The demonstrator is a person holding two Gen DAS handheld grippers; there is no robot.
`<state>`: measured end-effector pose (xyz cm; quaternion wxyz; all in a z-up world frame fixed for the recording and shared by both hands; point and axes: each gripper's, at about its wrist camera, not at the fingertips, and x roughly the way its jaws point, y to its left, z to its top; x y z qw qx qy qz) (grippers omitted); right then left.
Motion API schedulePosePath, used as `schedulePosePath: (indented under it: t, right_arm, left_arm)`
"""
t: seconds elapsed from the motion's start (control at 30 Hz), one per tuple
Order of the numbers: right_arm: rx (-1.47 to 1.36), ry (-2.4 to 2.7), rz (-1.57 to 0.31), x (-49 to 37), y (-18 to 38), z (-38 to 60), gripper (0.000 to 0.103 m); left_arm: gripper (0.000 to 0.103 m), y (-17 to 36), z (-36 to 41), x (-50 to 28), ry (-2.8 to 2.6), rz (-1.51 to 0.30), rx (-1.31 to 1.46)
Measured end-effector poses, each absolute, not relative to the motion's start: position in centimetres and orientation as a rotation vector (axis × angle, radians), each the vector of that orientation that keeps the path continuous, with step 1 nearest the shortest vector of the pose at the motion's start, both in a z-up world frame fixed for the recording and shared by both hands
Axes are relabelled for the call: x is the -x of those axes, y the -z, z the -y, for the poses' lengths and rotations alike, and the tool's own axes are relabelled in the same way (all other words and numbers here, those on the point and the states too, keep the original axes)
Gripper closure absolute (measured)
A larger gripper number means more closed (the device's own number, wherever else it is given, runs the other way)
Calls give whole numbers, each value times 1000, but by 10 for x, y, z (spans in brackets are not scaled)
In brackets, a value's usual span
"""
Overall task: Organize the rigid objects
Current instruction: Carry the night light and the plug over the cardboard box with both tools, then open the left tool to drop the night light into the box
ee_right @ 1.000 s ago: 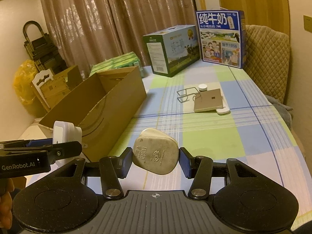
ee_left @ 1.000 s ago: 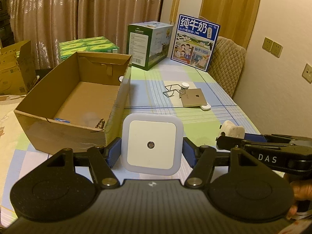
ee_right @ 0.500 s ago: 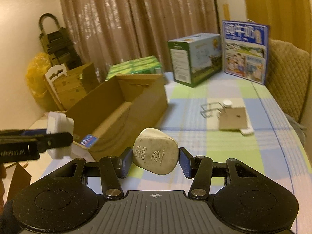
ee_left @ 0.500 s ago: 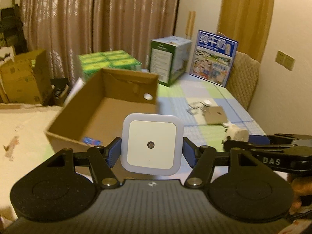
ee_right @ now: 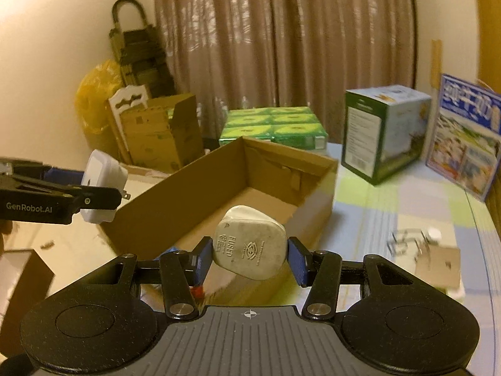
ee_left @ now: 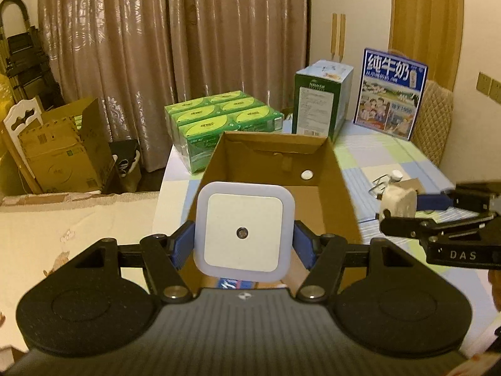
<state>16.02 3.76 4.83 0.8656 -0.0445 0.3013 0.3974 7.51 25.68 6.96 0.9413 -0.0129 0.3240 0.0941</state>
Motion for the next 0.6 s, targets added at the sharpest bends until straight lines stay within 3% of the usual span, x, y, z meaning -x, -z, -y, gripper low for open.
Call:
schedulePosePath:
  t: [0.6]
  right_arm:
    - [390, -958, -628, -208, -6, -127, 55]
  left_arm:
    - [41, -6, -287, -159, -116, -799, -59]
